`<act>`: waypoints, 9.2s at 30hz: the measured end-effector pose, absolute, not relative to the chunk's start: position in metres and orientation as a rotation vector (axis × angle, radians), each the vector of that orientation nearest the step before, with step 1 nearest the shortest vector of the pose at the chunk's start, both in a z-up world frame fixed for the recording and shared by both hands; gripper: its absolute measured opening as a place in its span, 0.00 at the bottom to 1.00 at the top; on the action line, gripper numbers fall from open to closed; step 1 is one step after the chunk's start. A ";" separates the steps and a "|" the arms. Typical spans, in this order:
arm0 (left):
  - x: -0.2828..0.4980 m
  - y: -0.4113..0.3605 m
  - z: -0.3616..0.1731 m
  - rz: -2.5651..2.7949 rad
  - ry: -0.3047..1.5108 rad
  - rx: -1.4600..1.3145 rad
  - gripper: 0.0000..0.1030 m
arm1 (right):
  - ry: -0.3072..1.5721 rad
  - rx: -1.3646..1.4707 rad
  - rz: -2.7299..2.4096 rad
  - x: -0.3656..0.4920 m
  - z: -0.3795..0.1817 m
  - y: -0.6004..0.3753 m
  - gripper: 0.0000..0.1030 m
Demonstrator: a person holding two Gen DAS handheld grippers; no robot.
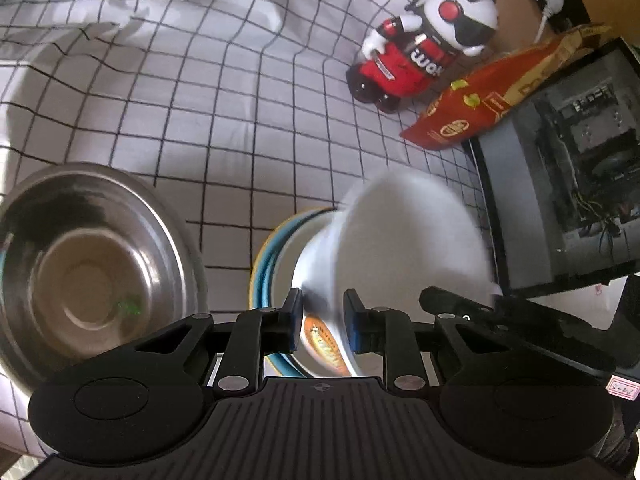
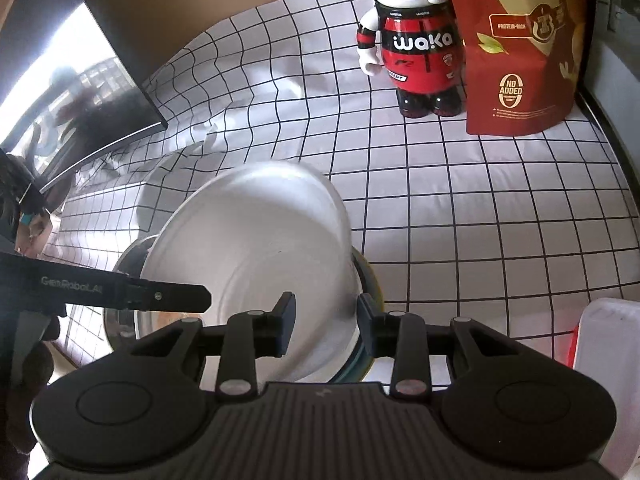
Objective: Organize plates and bowls
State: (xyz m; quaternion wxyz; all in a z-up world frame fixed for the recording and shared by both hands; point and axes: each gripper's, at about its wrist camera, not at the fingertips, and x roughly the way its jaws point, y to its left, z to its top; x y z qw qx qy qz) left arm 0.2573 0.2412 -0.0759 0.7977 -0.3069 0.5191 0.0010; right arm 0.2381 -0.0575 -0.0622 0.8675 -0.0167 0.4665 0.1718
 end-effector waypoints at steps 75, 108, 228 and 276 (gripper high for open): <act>0.146 0.409 -0.165 0.383 0.991 -0.905 0.37 | 1.323 -0.353 0.304 0.336 -0.168 0.174 0.51; 0.258 0.224 -0.058 0.088 0.957 -0.248 0.23 | 0.742 -0.288 0.444 0.264 -0.086 -0.065 0.52; 0.223 0.245 -0.145 0.051 1.185 -0.829 0.61 | 1.271 -0.072 0.637 0.275 -0.148 -0.057 0.62; 0.219 0.238 -0.141 0.062 1.290 -0.662 0.60 | 1.349 -0.008 0.617 0.262 -0.158 -0.049 0.61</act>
